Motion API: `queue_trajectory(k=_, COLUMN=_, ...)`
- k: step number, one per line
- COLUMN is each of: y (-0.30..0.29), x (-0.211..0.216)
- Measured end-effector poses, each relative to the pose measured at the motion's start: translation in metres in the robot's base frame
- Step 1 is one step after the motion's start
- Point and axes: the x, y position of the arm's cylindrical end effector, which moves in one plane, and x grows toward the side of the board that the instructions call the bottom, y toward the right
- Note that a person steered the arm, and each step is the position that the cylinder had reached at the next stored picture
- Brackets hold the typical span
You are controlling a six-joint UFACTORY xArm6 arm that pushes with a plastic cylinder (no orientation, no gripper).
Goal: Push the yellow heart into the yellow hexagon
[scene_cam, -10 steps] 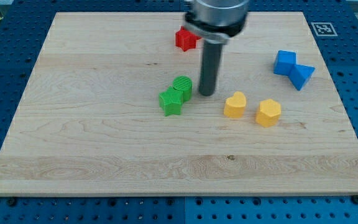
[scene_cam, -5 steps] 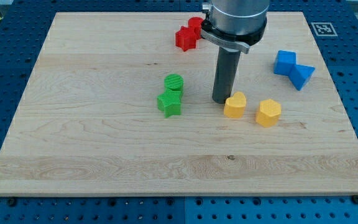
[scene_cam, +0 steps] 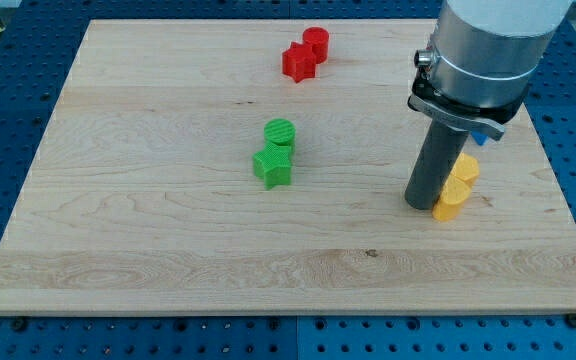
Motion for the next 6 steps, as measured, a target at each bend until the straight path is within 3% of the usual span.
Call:
queue_trajectory(k=4, y=-0.17, x=-0.134)
queue_trajectory(k=5, y=-0.23, x=-0.154)
queue_trajectory(k=6, y=-0.248, x=-0.155)
